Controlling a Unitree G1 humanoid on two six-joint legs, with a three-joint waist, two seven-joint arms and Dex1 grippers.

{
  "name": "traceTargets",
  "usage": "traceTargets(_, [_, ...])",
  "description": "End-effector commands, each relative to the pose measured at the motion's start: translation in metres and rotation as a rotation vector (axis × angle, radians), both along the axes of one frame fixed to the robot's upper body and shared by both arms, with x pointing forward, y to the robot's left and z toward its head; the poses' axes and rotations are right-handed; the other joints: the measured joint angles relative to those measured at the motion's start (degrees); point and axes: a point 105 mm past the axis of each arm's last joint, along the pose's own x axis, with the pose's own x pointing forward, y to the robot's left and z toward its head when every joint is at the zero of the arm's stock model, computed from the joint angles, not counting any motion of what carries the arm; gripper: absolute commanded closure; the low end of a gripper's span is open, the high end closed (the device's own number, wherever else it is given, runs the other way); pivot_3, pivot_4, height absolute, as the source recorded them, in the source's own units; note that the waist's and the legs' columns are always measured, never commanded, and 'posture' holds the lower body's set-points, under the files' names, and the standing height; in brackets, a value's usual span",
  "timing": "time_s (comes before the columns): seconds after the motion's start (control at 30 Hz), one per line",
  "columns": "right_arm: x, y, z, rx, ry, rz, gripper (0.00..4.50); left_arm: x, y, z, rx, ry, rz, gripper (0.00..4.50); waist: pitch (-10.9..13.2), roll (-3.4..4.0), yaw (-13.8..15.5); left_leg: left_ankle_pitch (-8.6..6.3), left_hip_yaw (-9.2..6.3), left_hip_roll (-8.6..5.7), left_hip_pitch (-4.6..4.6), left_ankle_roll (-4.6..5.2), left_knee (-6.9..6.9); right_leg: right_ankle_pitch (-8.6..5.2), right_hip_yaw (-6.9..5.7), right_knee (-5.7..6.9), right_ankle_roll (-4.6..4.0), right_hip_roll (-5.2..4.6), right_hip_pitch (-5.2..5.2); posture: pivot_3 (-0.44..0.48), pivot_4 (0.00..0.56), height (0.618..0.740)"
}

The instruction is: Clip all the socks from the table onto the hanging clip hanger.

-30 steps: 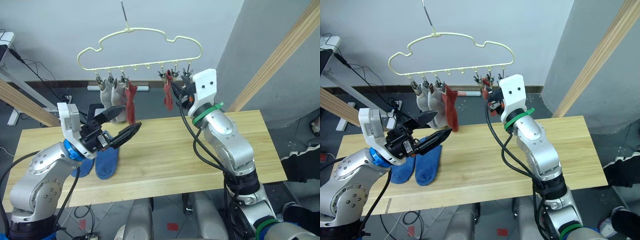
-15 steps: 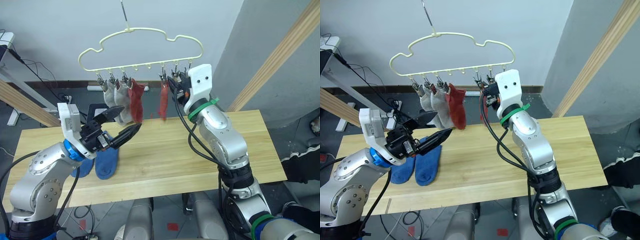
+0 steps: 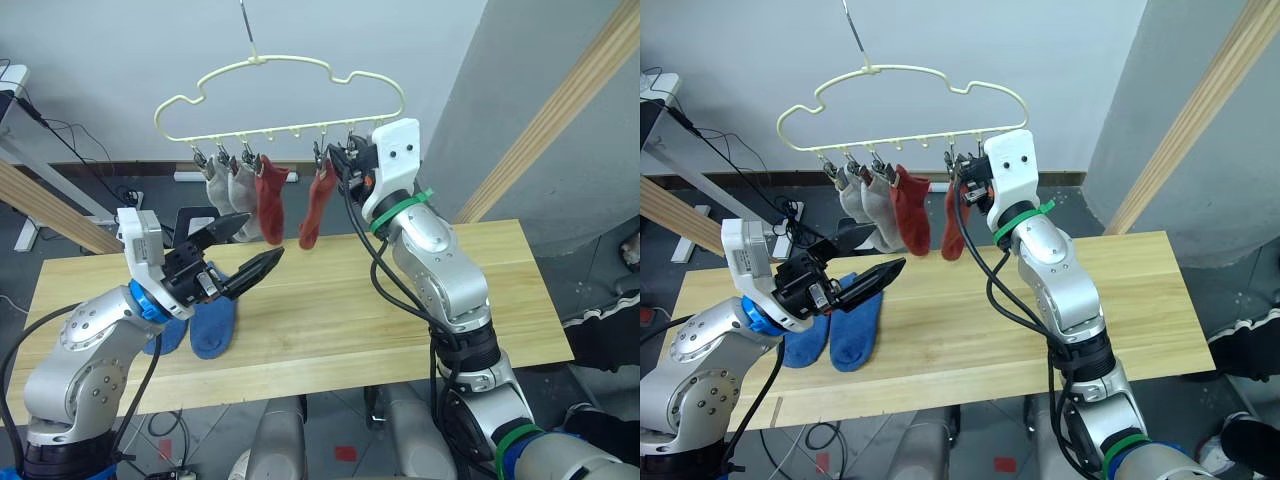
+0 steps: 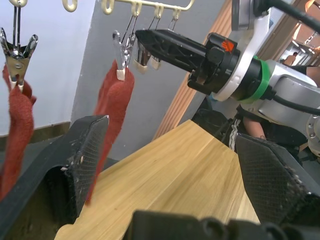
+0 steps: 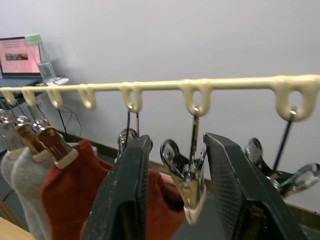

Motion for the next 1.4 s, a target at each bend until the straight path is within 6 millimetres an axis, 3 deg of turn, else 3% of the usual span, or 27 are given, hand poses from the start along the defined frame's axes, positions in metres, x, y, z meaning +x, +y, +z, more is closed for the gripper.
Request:
traceTargets(0.03, [-0.009,0.008,0.016,0.042,-0.046,0.051,2.73,-0.005,-0.003,0.003,0.002,-0.034,-0.017,0.00,0.00,0.00,0.00,0.00,0.00,0.00,0.00,0.00,0.00,0.00,0.00,0.00,0.00,0.00,0.00,0.086,0.354,0.740])
traceTargets(1.4, [-0.006,0.012,0.008,0.072,0.032,0.086,2.73,-0.005,-0.005,-0.003,0.008,-0.027,-0.018,0.00,0.00,0.00,0.04,0.00,0.00,0.00,0.00,0.00,0.01,0.00,0.01,0.02,-0.01,0.00,0.00,0.086,0.370,0.740])
